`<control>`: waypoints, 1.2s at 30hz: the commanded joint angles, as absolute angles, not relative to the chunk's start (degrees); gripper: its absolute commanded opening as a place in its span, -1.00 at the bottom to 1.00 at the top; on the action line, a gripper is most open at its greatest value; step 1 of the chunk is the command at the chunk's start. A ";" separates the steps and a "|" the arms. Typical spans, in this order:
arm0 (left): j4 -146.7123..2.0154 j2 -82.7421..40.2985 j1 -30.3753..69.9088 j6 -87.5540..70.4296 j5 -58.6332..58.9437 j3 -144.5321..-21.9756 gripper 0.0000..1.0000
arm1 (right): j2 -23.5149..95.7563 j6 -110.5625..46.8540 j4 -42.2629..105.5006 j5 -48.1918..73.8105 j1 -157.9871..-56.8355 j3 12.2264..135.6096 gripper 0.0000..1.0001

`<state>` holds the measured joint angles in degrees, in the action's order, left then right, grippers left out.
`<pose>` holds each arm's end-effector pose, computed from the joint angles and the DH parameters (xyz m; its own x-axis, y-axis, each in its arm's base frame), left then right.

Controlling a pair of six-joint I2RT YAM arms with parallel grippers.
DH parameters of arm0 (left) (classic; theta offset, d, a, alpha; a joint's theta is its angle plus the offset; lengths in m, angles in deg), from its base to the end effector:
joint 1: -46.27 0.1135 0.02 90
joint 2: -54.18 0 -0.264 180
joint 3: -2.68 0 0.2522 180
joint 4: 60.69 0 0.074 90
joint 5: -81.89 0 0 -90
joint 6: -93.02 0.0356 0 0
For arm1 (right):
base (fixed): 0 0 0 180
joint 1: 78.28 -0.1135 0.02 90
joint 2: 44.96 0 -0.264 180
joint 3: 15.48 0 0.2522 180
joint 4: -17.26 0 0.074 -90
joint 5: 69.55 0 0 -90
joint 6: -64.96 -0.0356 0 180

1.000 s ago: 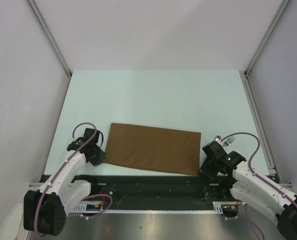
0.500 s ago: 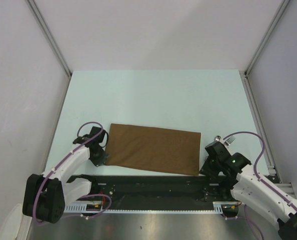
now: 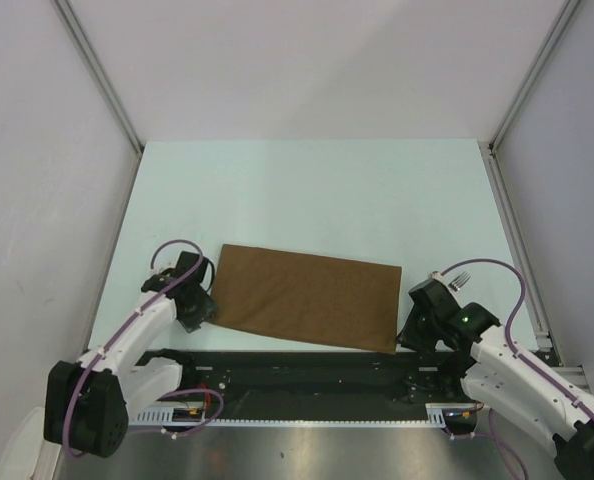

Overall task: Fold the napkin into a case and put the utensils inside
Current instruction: Fold and flatten the napkin at the center of the board, then pick up the rectangle-folded napkin from the center of the board.

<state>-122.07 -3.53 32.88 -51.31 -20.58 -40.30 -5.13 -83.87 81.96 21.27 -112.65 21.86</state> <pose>0.1467 -0.0270 0.1670 -0.6934 -0.6503 -0.3103 -0.6647 0.7435 -0.0728 0.0925 0.0626 0.1706 -0.8729 0.4395 -0.2119 0.3612 0.8741 0.3249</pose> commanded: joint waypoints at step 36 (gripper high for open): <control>-110.57 -9.45 34.14 -45.68 -14.88 -42.63 -0.51 | -4.00 -83.75 82.53 18.60 -112.65 21.31 -1.00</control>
<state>-111.31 -11.73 33.53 -46.50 -13.52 -41.74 -3.68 -82.73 80.69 17.25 -112.72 21.33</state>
